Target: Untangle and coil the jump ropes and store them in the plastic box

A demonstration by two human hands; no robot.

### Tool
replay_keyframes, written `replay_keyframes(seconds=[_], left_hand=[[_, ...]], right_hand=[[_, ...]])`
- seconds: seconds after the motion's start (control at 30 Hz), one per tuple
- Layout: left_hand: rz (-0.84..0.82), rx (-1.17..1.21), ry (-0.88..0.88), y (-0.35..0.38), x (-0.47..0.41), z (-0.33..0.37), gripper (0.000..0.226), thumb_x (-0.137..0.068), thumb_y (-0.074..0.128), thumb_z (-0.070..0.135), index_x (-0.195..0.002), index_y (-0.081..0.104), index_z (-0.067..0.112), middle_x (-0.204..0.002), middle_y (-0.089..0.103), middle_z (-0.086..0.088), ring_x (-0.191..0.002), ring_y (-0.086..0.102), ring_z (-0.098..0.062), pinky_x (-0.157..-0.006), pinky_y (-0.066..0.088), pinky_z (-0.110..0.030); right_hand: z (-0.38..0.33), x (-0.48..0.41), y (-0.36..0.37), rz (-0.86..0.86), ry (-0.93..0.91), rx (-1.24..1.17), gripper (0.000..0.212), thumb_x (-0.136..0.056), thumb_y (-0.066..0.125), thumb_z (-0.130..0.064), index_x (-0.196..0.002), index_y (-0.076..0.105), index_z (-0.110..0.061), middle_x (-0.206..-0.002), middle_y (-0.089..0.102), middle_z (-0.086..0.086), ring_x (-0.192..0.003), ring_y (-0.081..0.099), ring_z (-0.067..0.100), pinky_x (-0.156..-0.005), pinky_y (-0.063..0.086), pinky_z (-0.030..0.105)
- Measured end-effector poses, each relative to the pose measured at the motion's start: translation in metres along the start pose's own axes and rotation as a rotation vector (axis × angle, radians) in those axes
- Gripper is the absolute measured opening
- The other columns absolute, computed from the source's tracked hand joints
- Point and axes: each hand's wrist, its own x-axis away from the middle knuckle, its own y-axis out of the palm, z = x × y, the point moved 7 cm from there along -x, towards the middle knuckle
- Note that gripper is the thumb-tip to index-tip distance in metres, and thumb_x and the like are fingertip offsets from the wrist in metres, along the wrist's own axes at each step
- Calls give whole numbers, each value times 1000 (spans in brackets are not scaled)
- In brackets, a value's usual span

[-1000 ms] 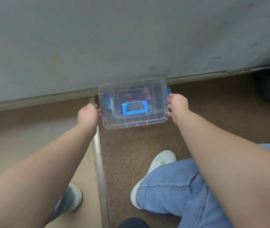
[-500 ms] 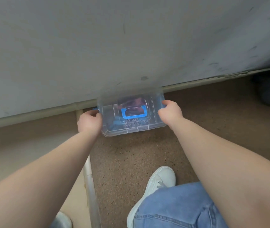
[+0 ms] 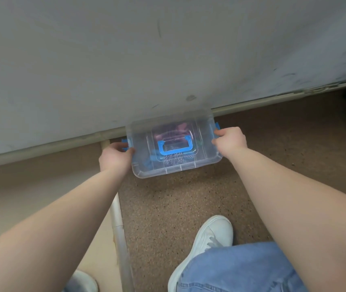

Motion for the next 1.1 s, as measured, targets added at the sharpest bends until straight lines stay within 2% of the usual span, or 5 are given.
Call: replay_keyframes(seconds=[0.17,0.27,0.43,0.7,1.1], left_hand=[[-43,11,-62,17,4,-6,67,-90,60,38,-149,37,13,-142,54,-10,-128,53,-35,-105,45,-45],[-59,15,-46,25,11,-14,60,-89,60,43,-139,48,14,-128,64,-8,-115,61,-33,-95,49,-37],[32,-33,121,17,20,-7,44,-90,61,42,-127,65,18,-112,72,-4,-102,67,-27,-88,53,-34],[26,-117,177,16,23,1,37,-98,53,35,-127,65,16,-103,73,-9,-94,68,-33,-86,57,-39],[84,-290,103,-53,-13,-47,33,-100,42,36,-116,65,19,-90,69,-13,-86,63,-38,-75,53,-39]], right_hand=[[15,-10,-1,-125,99,-180,76,-87,74,-26,-152,36,-19,-149,47,10,-127,53,30,-104,47,45],[24,-6,17,-247,184,-379,86,-91,70,-22,-159,17,-24,-154,40,9,-128,53,31,-104,49,50],[9,1,10,-54,-21,-180,50,-94,64,-19,-142,54,-16,-130,64,5,-116,61,26,-92,52,34],[3,8,9,6,-59,-26,50,-99,60,-22,-148,48,-21,-140,58,4,-123,59,25,-97,51,36],[-53,31,73,-163,-247,120,43,-99,59,-26,-142,55,-18,-129,66,5,-111,65,24,-91,54,36]])
